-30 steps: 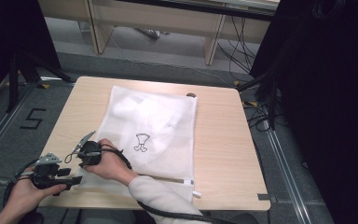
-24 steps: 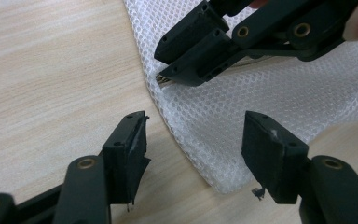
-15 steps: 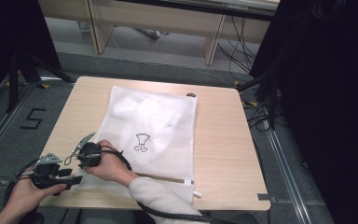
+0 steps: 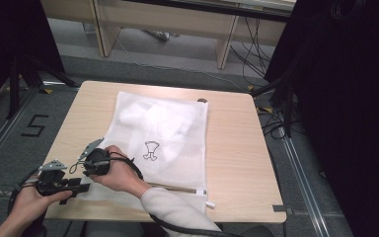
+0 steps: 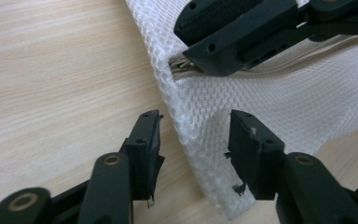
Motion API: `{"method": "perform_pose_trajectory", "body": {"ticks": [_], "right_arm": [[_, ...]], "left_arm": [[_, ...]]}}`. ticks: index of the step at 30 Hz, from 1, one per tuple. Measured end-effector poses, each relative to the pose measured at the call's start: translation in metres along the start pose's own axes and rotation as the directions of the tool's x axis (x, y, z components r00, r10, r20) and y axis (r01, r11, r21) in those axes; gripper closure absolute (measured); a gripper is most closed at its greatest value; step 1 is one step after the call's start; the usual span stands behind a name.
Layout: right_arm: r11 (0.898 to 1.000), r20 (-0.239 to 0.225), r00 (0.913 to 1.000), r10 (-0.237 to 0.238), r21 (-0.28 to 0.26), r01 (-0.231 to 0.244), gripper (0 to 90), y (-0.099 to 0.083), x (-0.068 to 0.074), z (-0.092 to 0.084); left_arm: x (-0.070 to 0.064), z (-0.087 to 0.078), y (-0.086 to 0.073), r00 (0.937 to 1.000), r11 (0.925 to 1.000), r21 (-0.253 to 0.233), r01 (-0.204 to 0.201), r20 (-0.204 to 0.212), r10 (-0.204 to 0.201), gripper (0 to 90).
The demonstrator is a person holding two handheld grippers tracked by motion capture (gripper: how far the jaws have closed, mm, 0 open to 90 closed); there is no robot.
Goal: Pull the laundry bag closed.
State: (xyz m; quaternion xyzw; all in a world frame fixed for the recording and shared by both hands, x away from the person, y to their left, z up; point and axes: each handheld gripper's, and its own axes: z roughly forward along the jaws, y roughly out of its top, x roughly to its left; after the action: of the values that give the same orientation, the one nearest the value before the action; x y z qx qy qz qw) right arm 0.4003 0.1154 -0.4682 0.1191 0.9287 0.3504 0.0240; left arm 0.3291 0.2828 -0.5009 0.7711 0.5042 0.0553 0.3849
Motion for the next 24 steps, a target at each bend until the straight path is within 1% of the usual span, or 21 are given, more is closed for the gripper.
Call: {"method": "perform_pose_trajectory", "body": {"ticks": [1, 2, 3, 4, 6, 7, 8, 9, 10, 11, 12, 13, 14, 15, 17, 18, 19, 20, 22, 23, 24], "right_arm": [[1.0, -0.003, 1.0, 0.006, -0.008, -0.006, 82.3, 0.001, 0.001, -0.001], [1.0, -0.003, 0.9999, -0.017, -0.011, 0.017, 82.3, 0.002, 0.0, -0.001], [1.0, -0.001, 1.0, -0.009, -0.008, 0.009, 82.3, 0.002, 0.001, -0.003], [1.0, -0.001, 1.0, -0.009, -0.008, 0.009, 82.3, 0.002, 0.001, -0.003], [1.0, -0.002, 0.9999, -0.013, -0.012, 0.013, 82.3, 0.003, 0.0, -0.004], [1.0, -0.009, 0.9999, 0.008, -0.013, -0.008, 82.3, 0.002, 0.002, -0.004], [1.0, -0.009, 0.9999, 0.008, -0.013, -0.008, 82.3, 0.002, 0.002, -0.004], [1.0, -0.006, 1.0, -0.001, -0.007, 0.001, 82.3, 0.002, 0.001, -0.005], [1.0, -0.01, 0.9999, 0.003, -0.005, -0.003, 82.3, 0.001, 0.001, -0.005], [1.0, -0.011, 0.9999, 0.004, -0.003, -0.004, 82.3, 0.001, 0.001, -0.005], [1.0, -0.014, 0.9999, 0.008, 0.001, -0.008, 82.3, 0.001, 0.002, -0.005], [1.0, -0.014, 0.9999, 0.008, 0.001, -0.008, 82.3, 0.001, 0.002, -0.005], [1.0, -0.007, 0.9998, -0.019, 0.005, 0.019, 82.3, 0.001, 0.0, -0.007], [1.0, -0.007, 0.9998, -0.019, 0.005, 0.019, 82.3, 0.001, 0.0, -0.007], [1.0, -0.017, 0.9999, 0.0, 0.011, 0.0, 82.3, -0.001, -0.001, -0.009], [1.0, -0.017, 0.9999, 0.0, 0.011, 0.0, 82.3, -0.001, -0.001, -0.009], [1.0, -0.009, 0.9998, -0.018, 0.015, 0.018, 82.3, -0.001, -0.002, -0.01], [1.0, -0.012, 0.9999, -0.01, 0.019, 0.011, 82.3, -0.002, -0.002, -0.011], [1.0, -0.016, 0.9998, -0.009, 0.016, 0.009, 82.3, -0.002, -0.003, -0.012], [1.0, -0.012, 0.9998, -0.017, 0.02, 0.018, 82.3, -0.003, -0.003, -0.014], [1.0, -0.012, 0.9999, -0.007, 0.022, 0.008, 82.3, -0.003, -0.002, -0.014]], "left_arm": [[0.0, 0.001, 0.001, 1.0, 1.0, -0.002, -0.001, 0.006, 0.001, 55.1], [-0.001, 0.002, 0.001, 0.9999, 0.9998, -0.012, 0.013, 0.011, -0.013, 56.1], [0.001, 0.002, 0.002, 0.9999, 0.9998, -0.013, 0.016, 0.007, -0.015, 57.3], [0.001, 0.003, 0.003, 0.9994, 0.9994, -0.021, 0.028, 0.018, -0.028, 57.3], [0.004, 0.004, 0.004, 0.9991, 0.9994, -0.014, 0.031, 0.029, -0.03, 58.4], [0.005, 0.004, 0.004, 0.999, 0.9995, -0.01, 0.03, 0.033, -0.029, 62.1], [0.005, 0.004, 0.004, 0.999, 0.9995, -0.01, 0.03, 0.033, -0.029, 63.5], [0.004, 0.005, 0.004, 0.9984, 0.9989, -0.014, 0.044, 0.036, -0.043, 63.5], [0.004, 0.006, 0.005, 0.9978, 0.9986, -0.013, 0.051, 0.044, -0.051, 65.8], [0.006, 0.006, 0.005, 0.9981, 0.9988, -0.001, 0.048, 0.037, -0.048, 67.2], [0.006, 0.006, 0.006, 0.9962, 0.9972, -0.014, 0.073, 0.048, -0.072, 71.7], [0.006, 0.006, 0.006, 0.9962, 0.9972, -0.014, 0.073, 0.048, -0.072, 74.3], [0.007, 0.005, 0.006, 0.996, 0.9973, -0.009, 0.073, 0.053, -0.072, 77.9], [0.007, 0.004, 0.006, 0.9955, 0.9971, -0.015, 0.074, 0.061, -0.073, 77.9], [0.005, 0.001, 0.007, 0.993, 0.9951, -0.023, 0.096, 0.071, -0.094, 84.0], [0.005, 0.001, 0.007, 0.993, 0.9951, -0.023, 0.096, 0.071, -0.094, 84.8], [0.004, 0.001, 0.008, 0.9932, 0.9947, -0.031, 0.098, 0.065, -0.096, 84.8], [0.003, 0.0, 0.009, 0.9933, 0.9952, -0.021, 0.096, 0.067, -0.094, 85.5], [0.002, 0.0, 0.009, 0.9927, 0.9936, -0.035, 0.108, 0.058, -0.106, 86.0], [0.002, -0.001, 0.01, 0.9916, 0.9933, -0.021, 0.113, 0.065, -0.112, 86.3], [0.002, -0.001, 0.01, 0.9908, 0.9925, -0.024, 0.12, 0.066, -0.118, 86.3]]}}
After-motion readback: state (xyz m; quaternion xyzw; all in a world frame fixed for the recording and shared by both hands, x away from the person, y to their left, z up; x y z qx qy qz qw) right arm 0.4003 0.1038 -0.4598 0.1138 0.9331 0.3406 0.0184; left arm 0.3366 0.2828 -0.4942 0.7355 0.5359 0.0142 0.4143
